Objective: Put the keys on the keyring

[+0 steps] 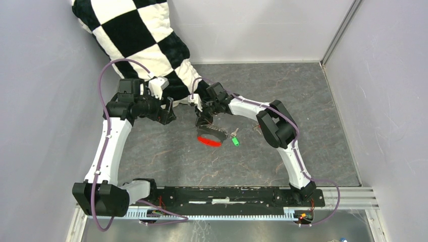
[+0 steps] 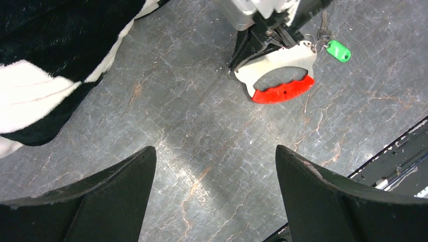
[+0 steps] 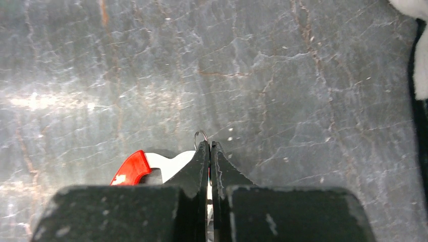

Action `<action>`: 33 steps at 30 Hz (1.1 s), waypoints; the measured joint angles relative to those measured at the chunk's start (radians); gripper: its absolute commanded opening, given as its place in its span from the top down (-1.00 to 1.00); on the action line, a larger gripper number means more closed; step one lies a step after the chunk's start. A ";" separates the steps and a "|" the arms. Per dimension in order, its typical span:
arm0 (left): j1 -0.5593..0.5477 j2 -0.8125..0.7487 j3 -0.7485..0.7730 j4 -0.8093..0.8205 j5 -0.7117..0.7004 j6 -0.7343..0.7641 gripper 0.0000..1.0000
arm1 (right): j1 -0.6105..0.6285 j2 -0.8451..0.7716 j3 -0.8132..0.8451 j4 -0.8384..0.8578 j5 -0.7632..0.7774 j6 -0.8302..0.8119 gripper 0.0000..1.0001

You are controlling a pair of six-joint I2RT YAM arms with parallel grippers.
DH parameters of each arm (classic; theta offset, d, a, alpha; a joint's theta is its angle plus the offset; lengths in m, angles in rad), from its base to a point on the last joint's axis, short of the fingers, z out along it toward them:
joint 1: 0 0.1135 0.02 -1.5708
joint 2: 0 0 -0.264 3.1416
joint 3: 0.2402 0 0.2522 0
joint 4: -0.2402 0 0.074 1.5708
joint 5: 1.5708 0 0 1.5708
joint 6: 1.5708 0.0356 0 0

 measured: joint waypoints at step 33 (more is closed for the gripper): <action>-0.277 -0.230 0.159 -0.560 0.496 0.565 -0.38 | 0.414 -1.087 -0.945 0.919 0.332 0.433 0.99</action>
